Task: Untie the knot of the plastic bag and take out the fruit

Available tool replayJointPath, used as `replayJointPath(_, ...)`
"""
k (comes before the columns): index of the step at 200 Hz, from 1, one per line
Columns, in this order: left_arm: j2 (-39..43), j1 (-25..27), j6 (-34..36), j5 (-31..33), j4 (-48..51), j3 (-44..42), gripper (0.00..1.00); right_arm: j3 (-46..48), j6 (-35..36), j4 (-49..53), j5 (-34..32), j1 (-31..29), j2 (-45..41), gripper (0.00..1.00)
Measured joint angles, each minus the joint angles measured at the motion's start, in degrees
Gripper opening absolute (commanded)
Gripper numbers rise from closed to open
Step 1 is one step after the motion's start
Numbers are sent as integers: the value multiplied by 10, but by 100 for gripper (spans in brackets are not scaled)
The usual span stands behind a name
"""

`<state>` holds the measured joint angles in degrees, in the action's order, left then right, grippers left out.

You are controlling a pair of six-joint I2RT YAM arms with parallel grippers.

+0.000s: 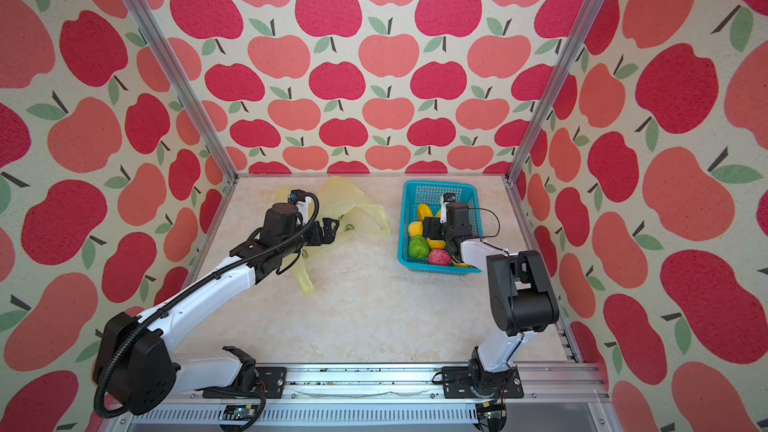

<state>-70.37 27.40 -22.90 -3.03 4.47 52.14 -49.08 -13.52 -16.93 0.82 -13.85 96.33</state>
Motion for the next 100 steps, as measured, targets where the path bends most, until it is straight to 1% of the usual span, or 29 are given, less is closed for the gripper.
replayJointPath(35, 106, -11, 2, 0, -33, -52, 99, 45, 0, -60, 4, 0, -28, 92)
replayJointPath(56, 155, -27, 3, 14, -38, -80, 99, 62, 0, -87, 4, 0, -38, 92)
replayJointPath(76, 198, -55, 3, 39, -42, -111, 99, 76, 0, -111, 4, 0, -43, 92)
replayJointPath(100, 236, -111, -2, 58, -37, -145, 99, 97, 0, -138, 7, 1, -56, 92)
